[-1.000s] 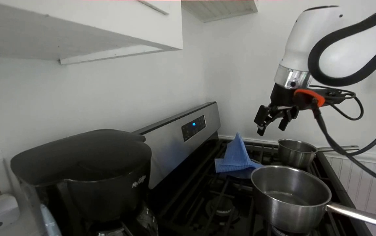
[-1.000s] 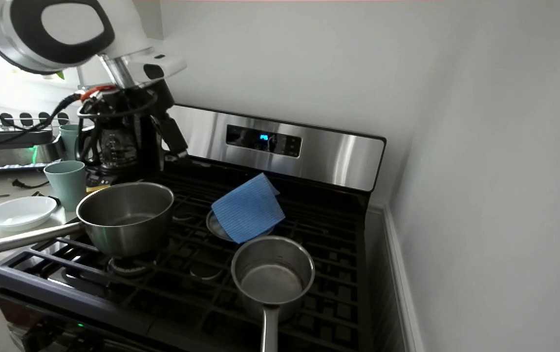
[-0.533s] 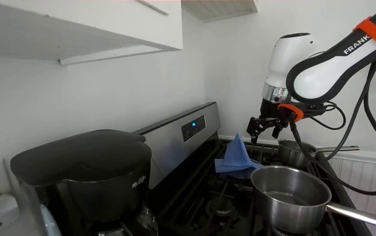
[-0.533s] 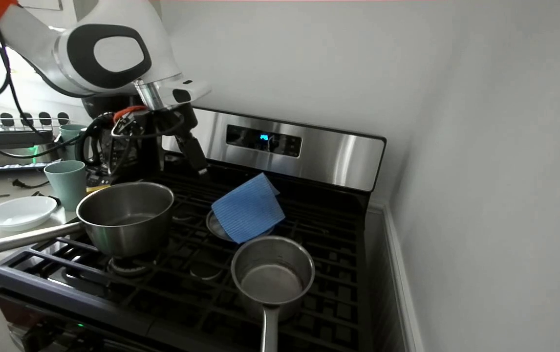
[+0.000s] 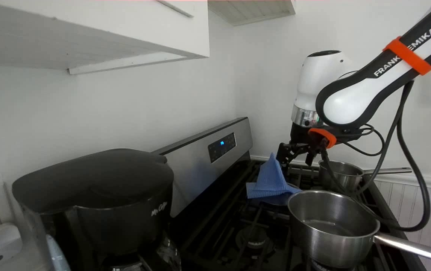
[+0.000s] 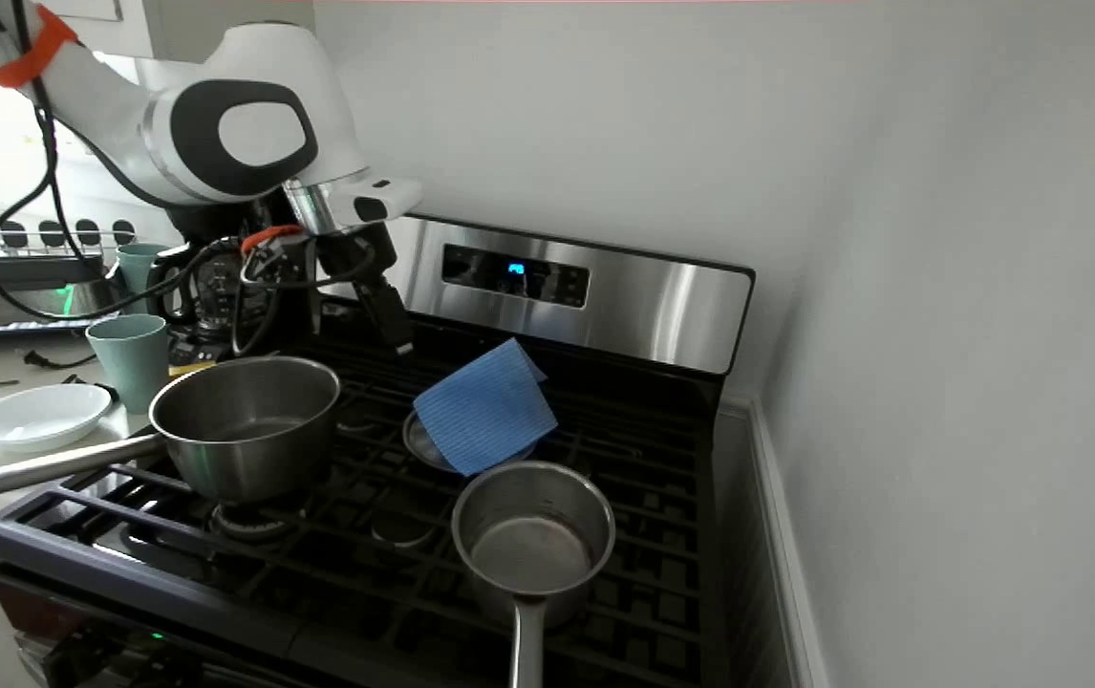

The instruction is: Pick up the silver pot lid with the blue cloth and put it on the silver pot on the bottom left side of the stove

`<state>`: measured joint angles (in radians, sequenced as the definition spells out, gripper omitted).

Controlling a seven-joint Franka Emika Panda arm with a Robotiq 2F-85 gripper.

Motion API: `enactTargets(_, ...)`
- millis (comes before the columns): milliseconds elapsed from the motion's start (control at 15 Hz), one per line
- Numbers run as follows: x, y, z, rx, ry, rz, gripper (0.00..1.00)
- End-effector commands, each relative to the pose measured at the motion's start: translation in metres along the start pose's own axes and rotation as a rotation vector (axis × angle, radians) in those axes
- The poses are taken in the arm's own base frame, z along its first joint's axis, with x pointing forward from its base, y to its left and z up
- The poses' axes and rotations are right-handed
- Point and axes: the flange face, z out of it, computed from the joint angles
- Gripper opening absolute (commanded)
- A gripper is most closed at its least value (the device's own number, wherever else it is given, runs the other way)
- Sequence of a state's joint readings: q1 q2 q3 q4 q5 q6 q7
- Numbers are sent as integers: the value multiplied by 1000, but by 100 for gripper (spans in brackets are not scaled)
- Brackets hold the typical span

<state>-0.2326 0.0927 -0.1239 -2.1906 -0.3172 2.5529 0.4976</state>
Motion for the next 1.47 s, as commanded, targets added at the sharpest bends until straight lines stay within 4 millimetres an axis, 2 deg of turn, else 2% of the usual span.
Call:
enactTargets(0,25,-25,30,-12,6,1,100)
enactTargets(267,47,-36,62,-38,10,-3,100)
enactTargets(733,72,-33,106,-91,-8,33,100)
enactTargets(800,73,-33,112,-93,-13,39,94)
enactTargets(933,75,-34,121,-91,-29,49,66)
enactTargets(1200,79,-35,134,-89,-48,74,36)
enactTargets(1400,85,-30,134,-91,-56,96,16)
